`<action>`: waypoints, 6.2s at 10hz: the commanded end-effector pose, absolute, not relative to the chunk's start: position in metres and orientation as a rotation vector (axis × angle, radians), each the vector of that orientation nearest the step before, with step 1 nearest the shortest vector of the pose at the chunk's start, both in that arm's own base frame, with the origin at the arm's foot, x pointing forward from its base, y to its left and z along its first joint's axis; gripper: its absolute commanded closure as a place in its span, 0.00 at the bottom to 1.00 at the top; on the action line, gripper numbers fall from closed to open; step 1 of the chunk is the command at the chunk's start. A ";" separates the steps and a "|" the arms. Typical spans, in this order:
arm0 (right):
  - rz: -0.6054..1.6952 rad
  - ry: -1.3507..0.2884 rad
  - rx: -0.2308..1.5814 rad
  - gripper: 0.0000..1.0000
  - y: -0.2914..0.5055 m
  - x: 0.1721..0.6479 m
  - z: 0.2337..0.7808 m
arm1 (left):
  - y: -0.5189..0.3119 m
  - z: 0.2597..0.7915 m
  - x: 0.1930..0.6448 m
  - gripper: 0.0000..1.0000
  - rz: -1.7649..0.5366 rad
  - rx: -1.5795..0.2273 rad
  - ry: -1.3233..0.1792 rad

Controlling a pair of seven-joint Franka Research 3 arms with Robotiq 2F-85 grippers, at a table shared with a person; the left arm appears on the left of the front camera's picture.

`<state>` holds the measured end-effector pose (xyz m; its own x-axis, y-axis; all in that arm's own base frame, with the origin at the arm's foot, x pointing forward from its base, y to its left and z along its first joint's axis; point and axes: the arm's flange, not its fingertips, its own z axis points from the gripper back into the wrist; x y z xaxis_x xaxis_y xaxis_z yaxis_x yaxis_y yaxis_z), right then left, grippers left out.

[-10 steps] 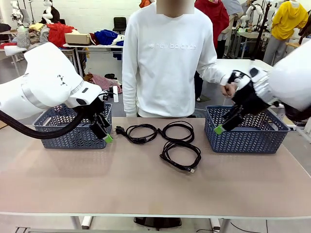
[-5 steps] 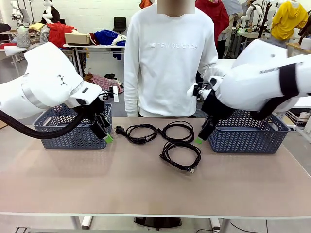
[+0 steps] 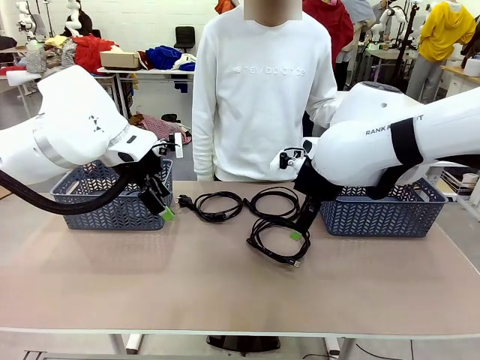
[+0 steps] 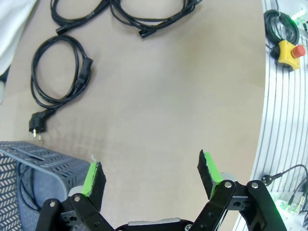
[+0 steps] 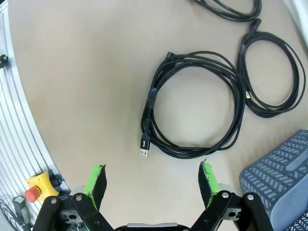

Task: Organize the cables according to human instructions.
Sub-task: Pick up a bundle of cables and place it in the basket indicated by the human.

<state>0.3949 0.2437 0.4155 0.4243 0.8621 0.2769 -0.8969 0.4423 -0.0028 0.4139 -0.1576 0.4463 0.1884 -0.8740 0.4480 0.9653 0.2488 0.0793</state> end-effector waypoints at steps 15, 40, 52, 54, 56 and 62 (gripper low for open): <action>1.134 -0.158 0.184 0.00 0.303 0.410 0.347 | -0.157 0.448 0.416 0.00 -1.308 -0.247 -0.435; 1.093 -0.030 0.156 1.00 0.317 0.427 0.322 | -0.157 0.448 0.416 0.00 -1.308 -0.247 -0.435; 1.401 -0.165 -0.013 1.00 0.176 0.463 0.502 | -0.157 0.448 0.416 0.00 -1.308 -0.247 -0.435; 1.380 -0.176 -0.050 1.00 0.140 0.498 0.508 | -0.157 0.448 0.416 0.00 -1.308 -0.247 -0.435; 1.391 -0.192 -0.058 1.00 0.108 0.525 0.504 | -0.157 0.448 0.416 0.00 -1.308 -0.247 -0.435; 1.320 -0.233 -0.062 1.00 0.040 0.563 0.475 | -0.157 0.448 0.416 0.00 -1.308 -0.247 -0.435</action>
